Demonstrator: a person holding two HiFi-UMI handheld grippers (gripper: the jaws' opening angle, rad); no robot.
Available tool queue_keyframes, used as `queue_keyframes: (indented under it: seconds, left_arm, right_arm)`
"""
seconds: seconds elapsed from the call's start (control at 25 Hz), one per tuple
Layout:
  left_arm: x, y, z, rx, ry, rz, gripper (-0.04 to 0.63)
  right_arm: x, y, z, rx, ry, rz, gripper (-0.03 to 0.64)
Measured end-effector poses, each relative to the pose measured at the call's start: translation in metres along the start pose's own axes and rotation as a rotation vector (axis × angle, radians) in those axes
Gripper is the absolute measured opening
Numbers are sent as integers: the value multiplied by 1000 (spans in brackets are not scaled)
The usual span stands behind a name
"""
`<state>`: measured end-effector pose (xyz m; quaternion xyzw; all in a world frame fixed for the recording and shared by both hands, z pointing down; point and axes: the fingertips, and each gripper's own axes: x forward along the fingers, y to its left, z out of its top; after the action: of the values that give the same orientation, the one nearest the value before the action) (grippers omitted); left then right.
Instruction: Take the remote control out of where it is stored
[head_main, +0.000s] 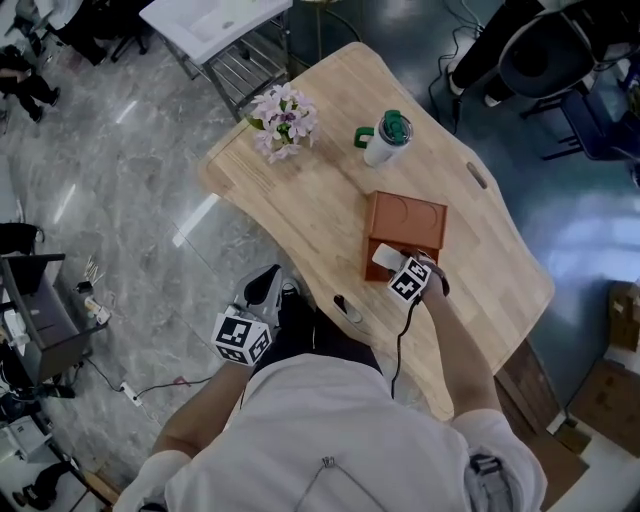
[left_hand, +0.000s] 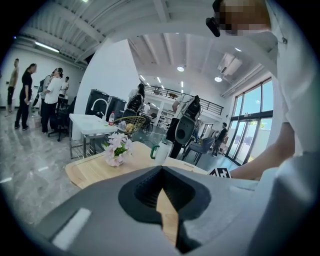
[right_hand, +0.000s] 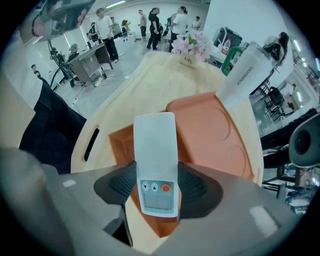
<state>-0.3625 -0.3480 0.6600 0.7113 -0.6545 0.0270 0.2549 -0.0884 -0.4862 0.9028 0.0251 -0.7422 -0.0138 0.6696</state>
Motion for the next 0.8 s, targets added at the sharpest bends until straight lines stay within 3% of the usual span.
queue_keyframes:
  seconds: [0.2,0.36,0.48,0.64,0.72,0.8]
  left_arm:
    - [5,-15,33,49,-41,-62,1]
    - [20,-31,79,99,-104,-140,1]
    - [31,-50,120,142,-163,-198,1]
    - [41,-84,173,200,-253,-278,1]
    - [43,-104,193,221,-291,-320,0]
    - [42,-126,211,237,-324,-368,0]
  right_arm:
    - [-81,-9,37,114,-207,-92,285]
    - [-171,-27,76,298,-459,-171,285]
    - [-244,-42,95,480,-706,-219,285]
    - [-333,-49,114,761,-1091,-113,285]
    - [-370,-47,116,828,-1237,-78,285]
    - [-408,-43,112,846,-1360,-97,285]
